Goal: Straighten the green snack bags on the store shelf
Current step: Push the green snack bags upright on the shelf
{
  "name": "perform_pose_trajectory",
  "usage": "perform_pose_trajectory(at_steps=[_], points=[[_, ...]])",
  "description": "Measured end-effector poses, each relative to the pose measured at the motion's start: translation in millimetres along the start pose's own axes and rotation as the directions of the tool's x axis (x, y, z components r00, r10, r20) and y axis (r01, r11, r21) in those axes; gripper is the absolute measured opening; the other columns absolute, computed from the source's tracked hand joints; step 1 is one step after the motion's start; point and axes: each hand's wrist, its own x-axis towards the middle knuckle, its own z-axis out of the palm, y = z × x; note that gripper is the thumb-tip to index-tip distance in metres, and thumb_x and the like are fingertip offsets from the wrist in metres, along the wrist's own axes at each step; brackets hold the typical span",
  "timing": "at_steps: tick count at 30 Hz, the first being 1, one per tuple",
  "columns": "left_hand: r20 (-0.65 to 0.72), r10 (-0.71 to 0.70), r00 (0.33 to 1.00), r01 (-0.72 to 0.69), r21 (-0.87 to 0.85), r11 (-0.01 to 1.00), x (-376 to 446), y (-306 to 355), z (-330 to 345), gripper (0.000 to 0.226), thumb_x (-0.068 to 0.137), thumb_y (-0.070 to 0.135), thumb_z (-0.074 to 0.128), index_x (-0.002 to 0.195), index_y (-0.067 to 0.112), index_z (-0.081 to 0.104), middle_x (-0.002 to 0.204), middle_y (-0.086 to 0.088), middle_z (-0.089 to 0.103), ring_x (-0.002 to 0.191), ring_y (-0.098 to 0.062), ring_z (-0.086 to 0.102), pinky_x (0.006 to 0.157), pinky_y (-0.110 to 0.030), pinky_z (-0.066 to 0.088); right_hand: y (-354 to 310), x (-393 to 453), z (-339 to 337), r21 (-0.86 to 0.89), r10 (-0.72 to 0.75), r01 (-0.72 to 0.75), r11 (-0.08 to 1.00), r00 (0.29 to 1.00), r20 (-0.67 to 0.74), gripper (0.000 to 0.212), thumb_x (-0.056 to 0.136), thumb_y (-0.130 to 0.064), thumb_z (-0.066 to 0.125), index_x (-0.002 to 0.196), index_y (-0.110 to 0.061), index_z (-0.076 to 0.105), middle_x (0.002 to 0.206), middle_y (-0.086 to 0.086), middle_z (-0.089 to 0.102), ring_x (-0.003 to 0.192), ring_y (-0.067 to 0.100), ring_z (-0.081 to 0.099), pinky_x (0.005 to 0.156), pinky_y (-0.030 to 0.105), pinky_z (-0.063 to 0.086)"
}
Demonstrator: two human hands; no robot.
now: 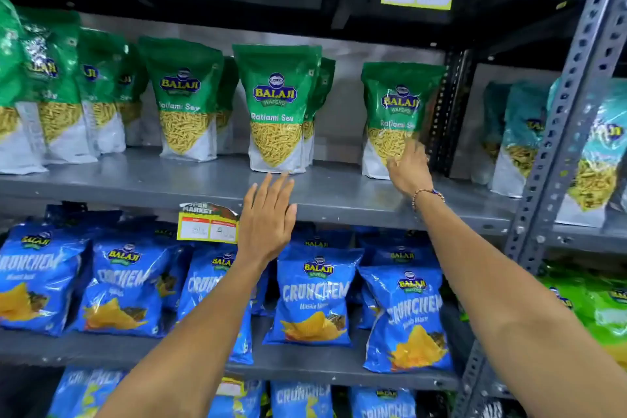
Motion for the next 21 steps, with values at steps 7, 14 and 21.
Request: perform_pose_trajectory(at_steps=[7, 14, 21], points=[[-0.123, 0.027, 0.992, -0.021, 0.05, 0.999, -2, -1, 8, 0.05, 0.104, 0.033, 0.022, 0.138, 0.01, 0.051, 0.143, -0.009, 0.053, 0.135, -0.031, 0.043, 0.11, -0.045, 0.03, -6, 38, 18, -0.05, 0.15, -0.146, 0.988, 0.984, 0.1, 0.107, 0.083, -0.04, 0.069, 0.148, -0.037, -0.016, 0.156, 0.02, -0.026, 0.143, 0.048, -0.016, 0.116, 0.059, 0.011], [-0.237, 0.057, 0.97, -0.029, 0.122, 0.992, 0, -3, 19, 0.049, 0.103, 0.03, 0.025, 0.128, 0.008, 0.061, 0.135, -0.012, 0.059, 0.129, -0.033, 0.05, 0.106, -0.047, 0.035, -3, 59, 42, -0.031, 0.194, -0.192, 0.981, 0.975, 0.108, 0.122, 0.074, -0.041, 0.079, 0.147, -0.037, -0.019, 0.153, 0.024, -0.029, 0.14, 0.057, -0.014, 0.11, 0.068, 0.012], [-0.312, 0.081, 0.946, -0.037, 0.146, 0.989, 1, -8, 28, 0.049, 0.102, 0.03, 0.025, 0.118, 0.007, 0.066, 0.127, -0.013, 0.064, 0.127, -0.032, 0.049, 0.104, -0.045, 0.035, -6, 68, 56, -0.061, 0.221, -0.218, 0.974, 0.974, 0.048, 0.126, 0.072, -0.025, 0.083, 0.146, -0.041, -0.019, 0.156, 0.027, -0.019, 0.14, 0.056, 0.014, 0.108, 0.069, 0.025]])
